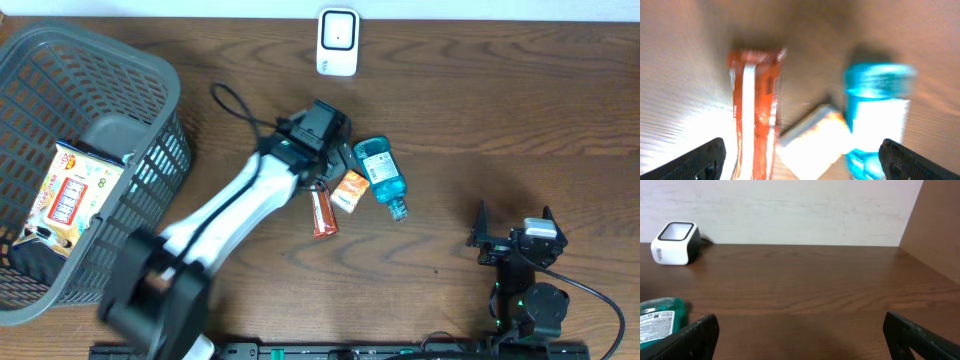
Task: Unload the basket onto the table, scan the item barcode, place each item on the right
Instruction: 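Carry the red snack bar out and set it left of the packet, then release the bar and reach the left gripper back into the basket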
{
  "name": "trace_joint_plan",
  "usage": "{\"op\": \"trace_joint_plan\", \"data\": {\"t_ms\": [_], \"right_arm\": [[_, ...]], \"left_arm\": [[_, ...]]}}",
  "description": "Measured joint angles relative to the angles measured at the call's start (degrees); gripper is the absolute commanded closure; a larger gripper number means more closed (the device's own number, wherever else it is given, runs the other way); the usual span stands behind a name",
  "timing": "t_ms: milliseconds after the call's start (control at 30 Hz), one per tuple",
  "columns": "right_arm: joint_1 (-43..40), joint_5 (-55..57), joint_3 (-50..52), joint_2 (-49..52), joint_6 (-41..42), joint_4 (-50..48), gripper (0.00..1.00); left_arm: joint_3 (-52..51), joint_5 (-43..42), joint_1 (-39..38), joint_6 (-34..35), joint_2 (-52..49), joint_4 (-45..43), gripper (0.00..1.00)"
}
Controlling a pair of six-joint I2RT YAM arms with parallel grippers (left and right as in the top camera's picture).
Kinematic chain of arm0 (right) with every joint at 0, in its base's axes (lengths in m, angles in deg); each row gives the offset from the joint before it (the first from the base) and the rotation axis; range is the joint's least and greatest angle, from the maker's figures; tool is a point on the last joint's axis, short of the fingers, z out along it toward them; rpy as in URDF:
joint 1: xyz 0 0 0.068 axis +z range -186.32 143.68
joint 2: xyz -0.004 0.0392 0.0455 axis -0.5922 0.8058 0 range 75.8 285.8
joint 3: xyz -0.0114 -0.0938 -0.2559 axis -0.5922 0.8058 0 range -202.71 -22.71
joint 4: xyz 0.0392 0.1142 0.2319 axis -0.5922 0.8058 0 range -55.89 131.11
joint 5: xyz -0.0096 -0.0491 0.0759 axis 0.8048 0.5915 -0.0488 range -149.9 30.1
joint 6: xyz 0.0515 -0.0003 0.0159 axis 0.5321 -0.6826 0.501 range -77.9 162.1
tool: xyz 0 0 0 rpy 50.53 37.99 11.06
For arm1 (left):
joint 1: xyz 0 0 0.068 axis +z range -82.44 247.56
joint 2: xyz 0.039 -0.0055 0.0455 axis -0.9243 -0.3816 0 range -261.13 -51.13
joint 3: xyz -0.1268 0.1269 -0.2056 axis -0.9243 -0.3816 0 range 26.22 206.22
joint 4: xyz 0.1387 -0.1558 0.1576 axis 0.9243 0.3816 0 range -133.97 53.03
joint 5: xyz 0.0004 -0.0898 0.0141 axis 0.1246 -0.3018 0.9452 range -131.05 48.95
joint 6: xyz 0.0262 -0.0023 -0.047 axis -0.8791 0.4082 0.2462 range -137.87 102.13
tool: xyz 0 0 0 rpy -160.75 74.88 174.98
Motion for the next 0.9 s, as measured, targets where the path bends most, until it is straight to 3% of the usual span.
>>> {"op": "trace_joint_plan", "data": {"t_ms": [267,367,500,667,900], "right_arm": [[0.0,0.0,0.0,0.0,0.0,0.0,0.01],[0.0,0.0,0.0,0.0,0.0,0.0,0.01],[0.0,0.0,0.0,0.0,0.0,0.0,0.01],[0.0,0.0,0.0,0.0,0.0,0.0,0.01],[0.0,0.0,0.0,0.0,0.0,0.0,0.01]], "left_arm": [[2.4,27.0,5.0,-10.3,26.6,1.6,0.02],[2.7,37.5,13.3,-11.2,34.4,2.7,0.02],[2.9,43.9,27.1,-9.6,39.5,9.0,0.02],[2.8,41.9,48.2,-8.2,38.8,15.6,0.02],[2.4,23.7,70.2,-14.5,24.5,15.8,0.02]]}}
